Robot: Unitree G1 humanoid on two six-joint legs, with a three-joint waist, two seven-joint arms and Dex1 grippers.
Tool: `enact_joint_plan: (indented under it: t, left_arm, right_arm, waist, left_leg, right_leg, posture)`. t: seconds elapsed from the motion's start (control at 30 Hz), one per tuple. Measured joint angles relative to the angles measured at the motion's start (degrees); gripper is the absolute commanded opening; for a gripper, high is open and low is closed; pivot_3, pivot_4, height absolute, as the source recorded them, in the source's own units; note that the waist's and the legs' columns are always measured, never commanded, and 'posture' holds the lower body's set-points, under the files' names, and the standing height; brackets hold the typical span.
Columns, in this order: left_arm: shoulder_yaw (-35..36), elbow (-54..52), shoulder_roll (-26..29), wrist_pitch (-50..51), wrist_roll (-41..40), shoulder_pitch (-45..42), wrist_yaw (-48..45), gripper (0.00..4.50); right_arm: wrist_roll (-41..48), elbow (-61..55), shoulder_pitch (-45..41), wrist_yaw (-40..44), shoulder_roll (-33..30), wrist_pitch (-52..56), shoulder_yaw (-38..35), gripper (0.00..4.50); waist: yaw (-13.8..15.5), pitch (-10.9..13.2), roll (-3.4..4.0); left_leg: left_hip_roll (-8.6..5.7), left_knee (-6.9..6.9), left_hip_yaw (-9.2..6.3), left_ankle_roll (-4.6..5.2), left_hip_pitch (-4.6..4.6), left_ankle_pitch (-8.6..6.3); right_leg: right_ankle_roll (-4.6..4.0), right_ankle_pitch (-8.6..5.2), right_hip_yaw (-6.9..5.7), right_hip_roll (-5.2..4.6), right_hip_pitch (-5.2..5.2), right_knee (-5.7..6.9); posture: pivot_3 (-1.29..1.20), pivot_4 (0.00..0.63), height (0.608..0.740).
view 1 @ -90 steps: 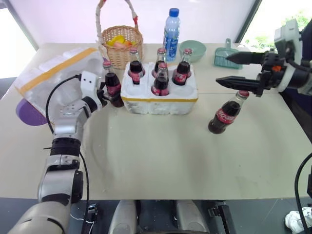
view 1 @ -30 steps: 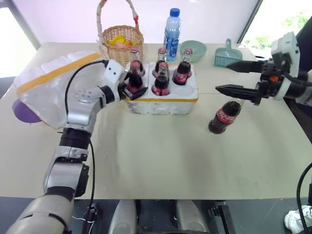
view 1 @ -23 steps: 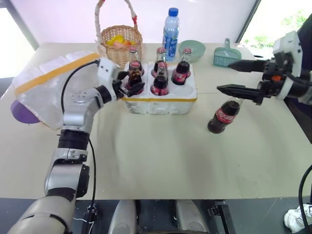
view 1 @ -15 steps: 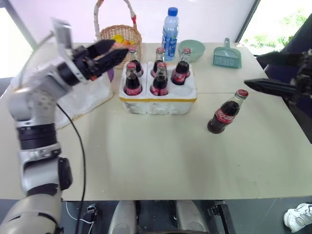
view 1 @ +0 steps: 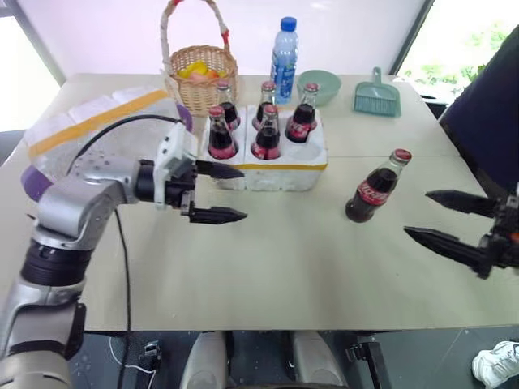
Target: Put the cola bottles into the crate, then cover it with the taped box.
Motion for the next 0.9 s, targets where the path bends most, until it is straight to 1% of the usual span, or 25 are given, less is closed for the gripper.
enact_joint_plan:
  t: [0.1, 0.27, 0.47, 0.53, 0.73, 0.9]
  left_arm:
    - [0.0, 0.2, -3.5, 0.0, 0.0, -1.3, 2.5, 4.46]
    - [-0.5, 0.7, -4.8, 0.0, 1.2, -1.5, 3.9, 4.46]
    - [-0.7, 1.3, -5.9, 0.1, 1.5, -1.8, 5.4, 4.46]
    - [-0.7, 1.3, -5.9, 0.1, 1.5, -1.9, 5.8, 4.46]
    - [-0.7, 1.3, -6.0, 0.2, 1.5, -2.0, 6.2, 4.46]
    - [-0.7, 1.2, -5.9, 0.2, 1.5, -2.0, 6.3, 4.46]
  right_arm:
    - [-2.6, 0.1, 0.4, -7.5, 6.4, -2.8, 3.5, 4.50]
    - [-5.5, 2.7, -0.7, -14.5, 12.2, -7.5, 10.5, 4.50]
    - [-8.2, 6.6, -3.0, -15.7, 12.6, -13.5, 18.6, 4.50]
    - [-9.6, 10.7, -5.1, -15.7, 12.6, -15.7, 21.0, 4.50]
    - [-12.1, 20.0, -11.7, -16.2, 12.6, -19.0, 25.8, 4.50]
    - [-12.3, 24.8, -15.4, -16.2, 13.6, -20.1, 27.0, 4.50]
  waist:
    - [-0.1, 0.0, 0.02]
    - [-0.1, 0.0, 0.06]
    - [0.0, 0.0, 0.06]
    - [0.0, 0.0, 0.06]
    - [-0.1, 0.0, 0.06]
    - [0.0, 0.0, 0.06]
  left_leg:
    - [0.01, -0.06, -0.05, 0.00, 0.06, 0.00]
    - [0.02, -0.14, -0.06, 0.00, 0.08, 0.00]
    - [0.02, -0.14, -0.07, 0.01, 0.06, 0.00]
    - [0.01, -0.13, -0.04, 0.01, 0.07, 0.00]
    - [0.02, -0.14, -0.06, 0.01, 0.07, 0.00]
    - [0.01, -0.14, -0.05, 0.01, 0.06, 0.00]
  right_leg:
    - [0.02, 0.00, -0.01, 0.06, -0.01, 0.06]
    - [0.02, -0.01, -0.01, 0.08, -0.02, 0.07]
    - [0.02, -0.01, -0.02, 0.08, -0.02, 0.05]
    - [0.03, -0.01, -0.01, 0.06, -0.01, 0.04]
    - [0.02, -0.01, -0.02, 0.09, -0.03, 0.05]
    - [0.03, -0.01, -0.02, 0.07, -0.02, 0.04]
  posture:
    - [0.00, 0.150, 0.740]
    - [0.00, 0.150, 0.740]
    - [0.00, 0.150, 0.740]
    - [0.00, 0.150, 0.740]
    - [0.00, 0.150, 0.740]
    - [0.00, 0.150, 0.740]
